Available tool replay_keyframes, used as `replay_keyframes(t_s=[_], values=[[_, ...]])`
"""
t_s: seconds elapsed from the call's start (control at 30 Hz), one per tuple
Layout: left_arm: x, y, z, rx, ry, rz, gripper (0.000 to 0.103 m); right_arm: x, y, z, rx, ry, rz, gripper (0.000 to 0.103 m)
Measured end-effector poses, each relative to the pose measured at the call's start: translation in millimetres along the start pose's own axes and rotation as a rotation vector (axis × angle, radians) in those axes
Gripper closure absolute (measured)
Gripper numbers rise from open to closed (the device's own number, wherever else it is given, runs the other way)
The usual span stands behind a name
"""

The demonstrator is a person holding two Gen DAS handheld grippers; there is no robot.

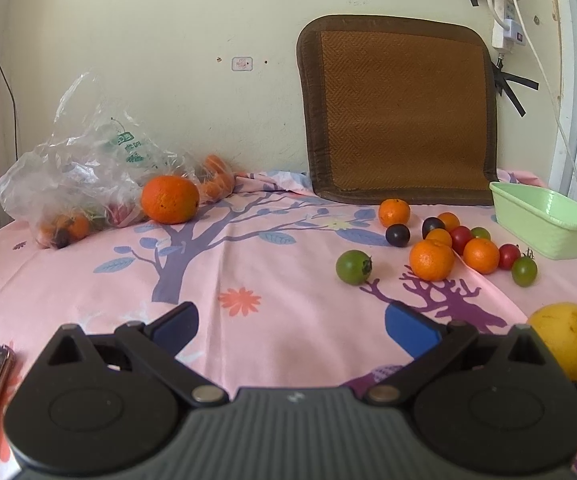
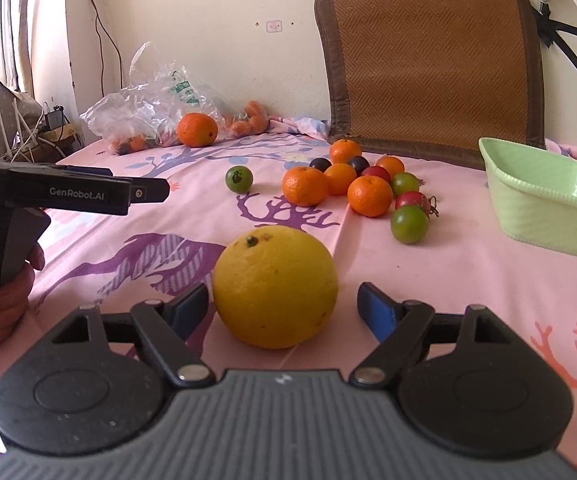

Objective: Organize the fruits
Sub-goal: 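Bring the left tool to the grapefruit and close its gripper on it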

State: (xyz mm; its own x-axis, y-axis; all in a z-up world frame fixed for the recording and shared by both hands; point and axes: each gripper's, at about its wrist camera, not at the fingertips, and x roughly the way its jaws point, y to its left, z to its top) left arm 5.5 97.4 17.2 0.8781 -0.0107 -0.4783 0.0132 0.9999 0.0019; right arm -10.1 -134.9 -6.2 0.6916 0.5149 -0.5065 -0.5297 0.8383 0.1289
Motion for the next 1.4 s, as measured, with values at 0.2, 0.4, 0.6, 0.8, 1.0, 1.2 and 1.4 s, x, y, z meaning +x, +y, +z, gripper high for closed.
replay_keyframes(t_s=[0.2,0.4,0.6,0.8,1.0,1.2,1.4], values=[[-1,1,0,-0.004,-0.005,-0.009,0.000,0,1,0,-0.002,-0.001,-0.004,0.019],[0,2,0,-0.006,0.000,-0.013,0.000,0,1,0,-0.002,0.000,-0.005,0.019],[1,2,0,-0.004,0.010,-0.015,0.000,0,2,0,-0.007,-0.003,-0.014,0.019],[1,0,1,0.014,0.025,-0.031,0.000,-7,2,-3,-0.004,-0.014,-0.032,0.017],[-3,6,0,-0.030,0.068,-0.072,0.000,-17,-3,-8,0.018,-0.025,-0.041,0.016],[-10,1,-8,-0.063,0.120,-0.119,0.000,-20,-4,-9,0.021,-0.039,-0.029,0.016],[-14,-5,-11,-0.082,0.157,-0.130,0.000,-24,-3,-10,0.016,-0.064,-0.015,0.016]])
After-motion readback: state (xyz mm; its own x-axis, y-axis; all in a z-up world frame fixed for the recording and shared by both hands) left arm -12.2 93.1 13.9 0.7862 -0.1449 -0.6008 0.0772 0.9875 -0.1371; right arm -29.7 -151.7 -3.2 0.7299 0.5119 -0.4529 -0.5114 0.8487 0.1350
